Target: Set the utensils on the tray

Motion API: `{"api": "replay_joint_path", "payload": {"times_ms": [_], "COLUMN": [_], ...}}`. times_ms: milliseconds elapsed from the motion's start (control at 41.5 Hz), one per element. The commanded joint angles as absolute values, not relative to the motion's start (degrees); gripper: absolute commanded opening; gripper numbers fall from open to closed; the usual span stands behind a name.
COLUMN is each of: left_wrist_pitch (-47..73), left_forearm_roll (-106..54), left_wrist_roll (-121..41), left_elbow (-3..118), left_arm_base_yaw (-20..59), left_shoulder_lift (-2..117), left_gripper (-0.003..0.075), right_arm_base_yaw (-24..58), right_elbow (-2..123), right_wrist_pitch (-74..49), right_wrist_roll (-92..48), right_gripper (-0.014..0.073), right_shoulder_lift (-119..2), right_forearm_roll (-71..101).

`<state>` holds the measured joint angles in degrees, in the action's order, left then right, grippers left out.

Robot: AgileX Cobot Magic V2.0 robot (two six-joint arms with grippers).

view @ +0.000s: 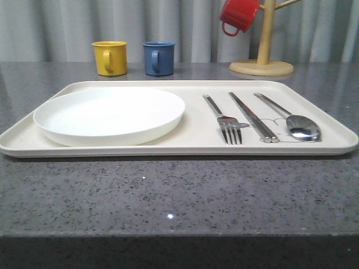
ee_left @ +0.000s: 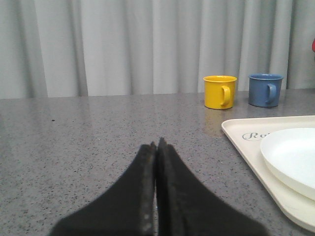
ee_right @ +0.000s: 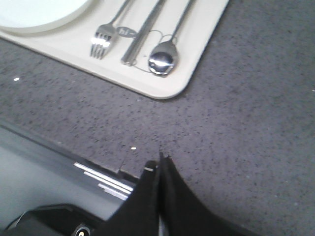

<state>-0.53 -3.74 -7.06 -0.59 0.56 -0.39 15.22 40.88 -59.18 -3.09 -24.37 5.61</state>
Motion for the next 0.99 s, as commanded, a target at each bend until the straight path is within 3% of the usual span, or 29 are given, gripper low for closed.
{"api": "replay_joint_path", "payload": {"times_ms": [0,241,627,965], "left_wrist_pitch": [-5.2,-5.2,-5.2,-5.2], "left_forearm_roll": [-4.29,-4.29,-4.29,-4.29], "left_wrist_roll": [-7.18,-7.18,-7.18,-7.18], "left_elbow": [-0.36,-0.36,-0.36,-0.36], "left_arm_base_yaw": [0.43,0.43,0.43,0.43], "left_shoulder_lift": [-1.65,-1.65,-1.65,-1.65], "left_gripper": [-0.0018,-0.0018,-0.0018,-0.0018], "right_arm_base_yaw": [11.2,2.82,-0.96,-1.03], "right_elbow": [36.89,16.97,-1.64,-1.48], "right_wrist_pitch": [-48.71,-20.35,4.87,3.69], "right_wrist_roll": [-3.61,-3.61,-3.61,-3.61], "right_gripper": [-0.0069,-0.0069,-0.0069,-0.0069], "right_shoulder_lift": [-20.86,-7.04,1.69,1.53], "right_forearm_roll": [4.83,5.46,6.14,6.29]}}
